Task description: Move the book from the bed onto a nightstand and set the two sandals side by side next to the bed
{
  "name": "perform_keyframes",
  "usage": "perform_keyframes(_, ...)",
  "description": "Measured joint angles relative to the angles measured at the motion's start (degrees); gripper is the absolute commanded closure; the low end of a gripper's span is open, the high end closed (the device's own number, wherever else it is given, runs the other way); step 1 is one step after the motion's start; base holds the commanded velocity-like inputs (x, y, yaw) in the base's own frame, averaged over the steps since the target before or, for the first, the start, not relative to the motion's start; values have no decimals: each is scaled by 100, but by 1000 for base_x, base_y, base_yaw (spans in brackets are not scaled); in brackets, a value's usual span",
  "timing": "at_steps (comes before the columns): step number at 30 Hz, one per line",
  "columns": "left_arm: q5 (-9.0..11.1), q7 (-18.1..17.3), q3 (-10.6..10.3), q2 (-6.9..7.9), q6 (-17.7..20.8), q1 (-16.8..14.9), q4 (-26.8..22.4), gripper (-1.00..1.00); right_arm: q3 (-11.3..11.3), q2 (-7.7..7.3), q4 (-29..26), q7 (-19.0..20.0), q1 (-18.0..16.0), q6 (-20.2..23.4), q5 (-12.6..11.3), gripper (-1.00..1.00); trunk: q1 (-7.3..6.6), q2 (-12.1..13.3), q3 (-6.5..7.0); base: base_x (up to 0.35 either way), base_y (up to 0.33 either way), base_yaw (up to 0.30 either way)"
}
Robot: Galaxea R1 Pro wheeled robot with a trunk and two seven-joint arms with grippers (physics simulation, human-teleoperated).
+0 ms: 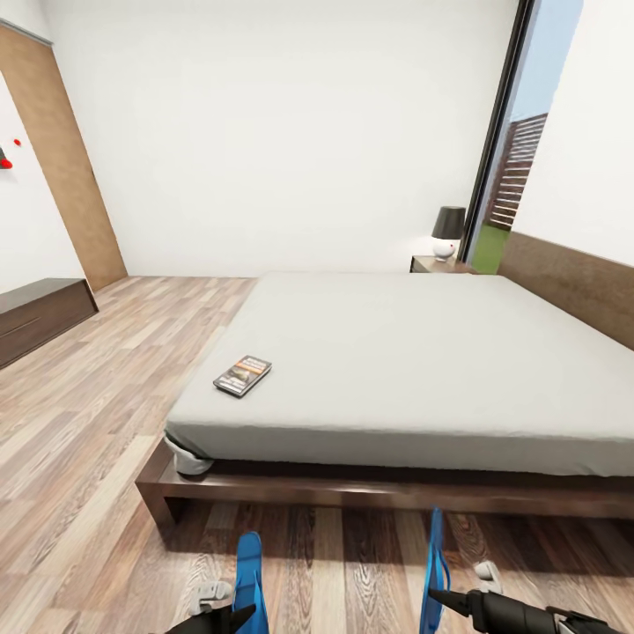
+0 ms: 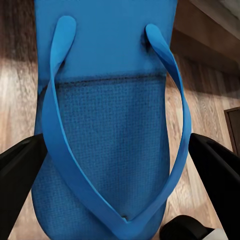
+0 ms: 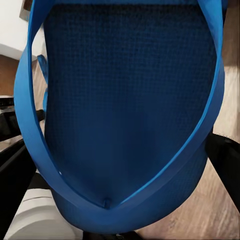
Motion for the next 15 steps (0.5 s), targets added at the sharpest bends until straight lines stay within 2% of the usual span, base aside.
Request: perform_keyframes(15,-1,0,5,9,4,1,0,100,-26,-14,41,3,-4,4,-2,100,0,0,0,0,0,0)
